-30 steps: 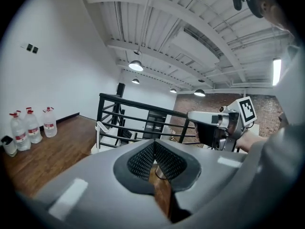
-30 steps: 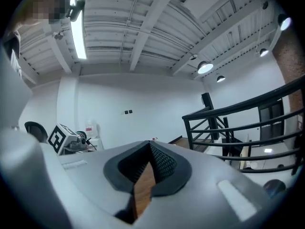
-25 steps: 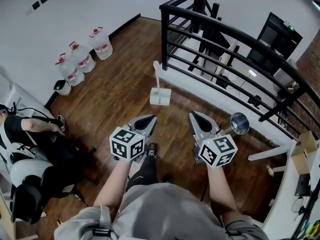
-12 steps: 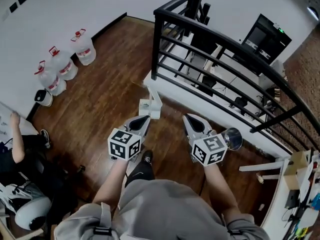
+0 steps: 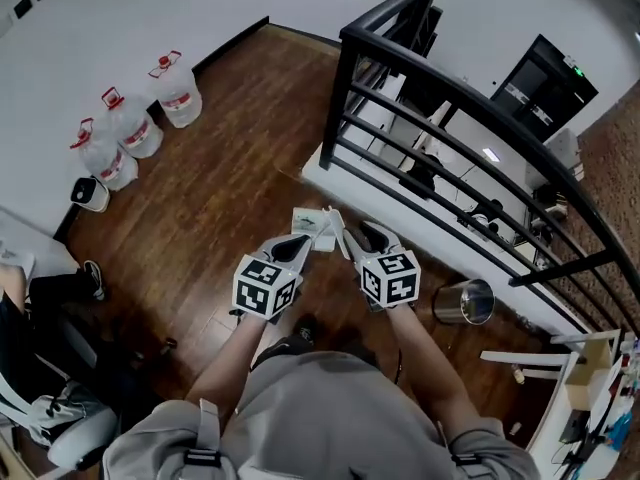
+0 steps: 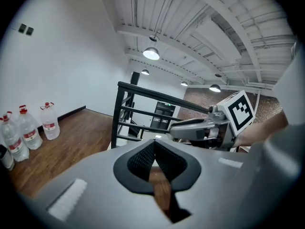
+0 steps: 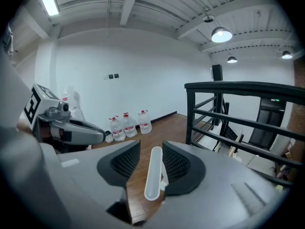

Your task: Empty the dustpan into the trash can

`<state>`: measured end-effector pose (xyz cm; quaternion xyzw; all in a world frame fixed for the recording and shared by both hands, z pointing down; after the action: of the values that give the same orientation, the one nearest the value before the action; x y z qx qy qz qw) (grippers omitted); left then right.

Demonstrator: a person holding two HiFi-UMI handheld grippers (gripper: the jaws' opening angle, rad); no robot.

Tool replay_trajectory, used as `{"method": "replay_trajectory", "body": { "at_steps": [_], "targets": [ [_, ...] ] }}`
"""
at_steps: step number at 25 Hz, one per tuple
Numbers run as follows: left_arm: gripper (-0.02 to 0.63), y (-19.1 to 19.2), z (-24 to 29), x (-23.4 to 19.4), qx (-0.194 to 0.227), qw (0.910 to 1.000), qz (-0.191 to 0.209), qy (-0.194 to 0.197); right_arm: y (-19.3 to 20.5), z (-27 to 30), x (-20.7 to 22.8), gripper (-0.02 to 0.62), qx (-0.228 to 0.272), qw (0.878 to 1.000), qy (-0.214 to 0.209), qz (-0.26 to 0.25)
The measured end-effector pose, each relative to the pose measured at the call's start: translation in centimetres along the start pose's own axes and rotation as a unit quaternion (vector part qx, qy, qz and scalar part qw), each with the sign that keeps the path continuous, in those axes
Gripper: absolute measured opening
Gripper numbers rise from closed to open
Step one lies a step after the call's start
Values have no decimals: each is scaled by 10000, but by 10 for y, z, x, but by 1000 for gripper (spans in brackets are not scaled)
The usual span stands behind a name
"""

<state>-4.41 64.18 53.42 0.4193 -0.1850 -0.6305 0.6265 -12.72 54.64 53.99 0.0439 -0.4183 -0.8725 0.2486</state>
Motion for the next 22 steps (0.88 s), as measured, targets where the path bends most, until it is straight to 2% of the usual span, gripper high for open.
{"method": "replay_trajectory", "body": {
  "at_steps": [4, 9, 13, 14, 15, 16, 22],
  "targets": [
    [5, -3, 14, -16, -162, 9999, 47, -32, 6, 49, 8, 203, -501, 9987, 98, 36],
    [5, 5, 17, -25, -320, 9994, -86, -47, 28, 97, 13, 227, -1167, 9929, 221, -22],
    [5, 18, 10, -31, -397, 9990, -206, -70, 33, 120, 16, 227, -1379, 9891, 412, -309],
    [5, 21, 8, -32, -417, 9988, -234, -70, 34, 122, 17, 225, -1407, 9882, 467, -382],
    [5, 25, 6, -32, -444, 9987, -258, -64, 35, 123, 19, 187, -1418, 9874, 543, -440],
    [5, 30, 3, -32, -474, 9985, -281, -58, 35, 122, 22, 119, -1395, 9872, 629, -459],
    [5, 54, -5, -43, -662, 9970, -389, -46, 39, 99, 31, 98, -1083, 9901, 766, -455]
  ]
}}
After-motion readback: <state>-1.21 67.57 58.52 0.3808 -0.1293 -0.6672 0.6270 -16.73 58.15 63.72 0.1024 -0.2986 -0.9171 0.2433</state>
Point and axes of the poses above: the fingertips, and each gripper's own axes: z forward along the fingers, x to its right, y out of its underside, the point moved 3 cm from there along -z, backward along the fingers, and after that the axes turned 12 degrees about -x, right-handed, at the moved point
